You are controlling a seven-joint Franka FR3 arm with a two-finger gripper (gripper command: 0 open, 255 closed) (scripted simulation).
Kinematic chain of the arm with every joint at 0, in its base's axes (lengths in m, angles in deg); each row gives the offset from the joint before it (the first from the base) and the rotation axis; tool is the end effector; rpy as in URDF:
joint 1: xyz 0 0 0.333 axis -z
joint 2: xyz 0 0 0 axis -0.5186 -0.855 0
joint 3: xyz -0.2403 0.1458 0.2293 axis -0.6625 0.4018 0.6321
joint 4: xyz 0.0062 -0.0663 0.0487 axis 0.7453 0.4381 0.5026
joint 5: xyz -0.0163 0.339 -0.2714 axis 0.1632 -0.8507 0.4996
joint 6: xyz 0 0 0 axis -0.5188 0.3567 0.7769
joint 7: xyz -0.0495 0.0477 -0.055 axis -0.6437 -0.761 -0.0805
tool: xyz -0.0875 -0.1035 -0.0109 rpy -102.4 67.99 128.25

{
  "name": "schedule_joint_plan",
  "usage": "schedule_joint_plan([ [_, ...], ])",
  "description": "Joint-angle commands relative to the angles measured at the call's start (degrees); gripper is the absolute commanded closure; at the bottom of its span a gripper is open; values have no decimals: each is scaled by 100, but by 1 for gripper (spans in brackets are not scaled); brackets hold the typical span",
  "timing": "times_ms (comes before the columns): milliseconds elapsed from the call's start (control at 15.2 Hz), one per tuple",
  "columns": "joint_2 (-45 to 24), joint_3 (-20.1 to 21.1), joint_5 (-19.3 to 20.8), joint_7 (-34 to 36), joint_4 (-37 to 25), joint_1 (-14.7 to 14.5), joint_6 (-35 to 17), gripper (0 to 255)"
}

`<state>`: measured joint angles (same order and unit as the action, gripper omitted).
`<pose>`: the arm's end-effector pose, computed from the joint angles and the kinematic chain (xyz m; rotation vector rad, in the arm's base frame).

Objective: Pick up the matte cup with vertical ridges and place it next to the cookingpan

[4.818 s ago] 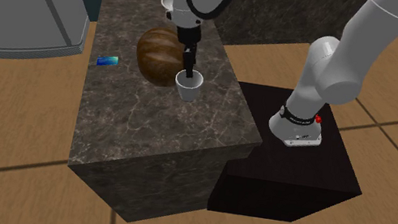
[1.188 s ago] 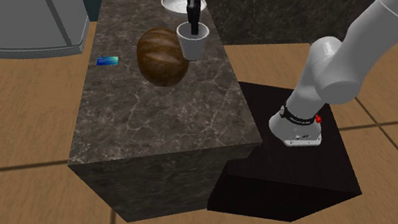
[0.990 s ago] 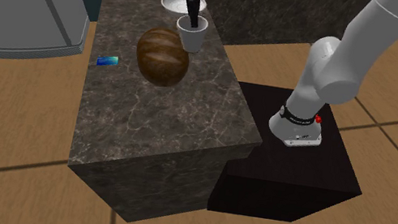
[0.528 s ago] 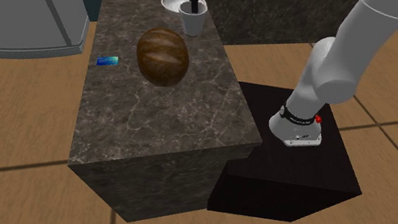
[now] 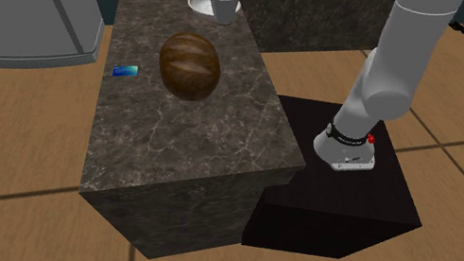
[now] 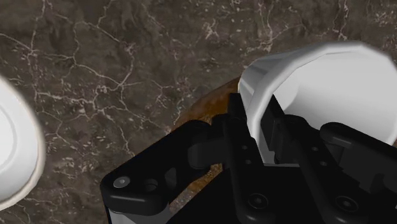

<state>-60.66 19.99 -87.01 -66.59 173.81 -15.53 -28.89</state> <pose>0.5278 -0.3490 0.5273 -2.9710 -0.0042 0.2081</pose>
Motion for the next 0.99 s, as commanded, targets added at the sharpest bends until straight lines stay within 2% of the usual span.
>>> schedule_joint_plan([
  [0,-359,-106,-81,-295,-464,200,147,255],
  [396,-1710,-252,-461,-964,-2362,939,807,255],
  [528,-2292,-246,-623,-1128,-3274,1281,1156,255],
  [660,-3060,-187,-820,-1223,-4572,1731,1677,255],
  [924,-2832,-210,-747,-1267,-3847,1577,1197,255],
])
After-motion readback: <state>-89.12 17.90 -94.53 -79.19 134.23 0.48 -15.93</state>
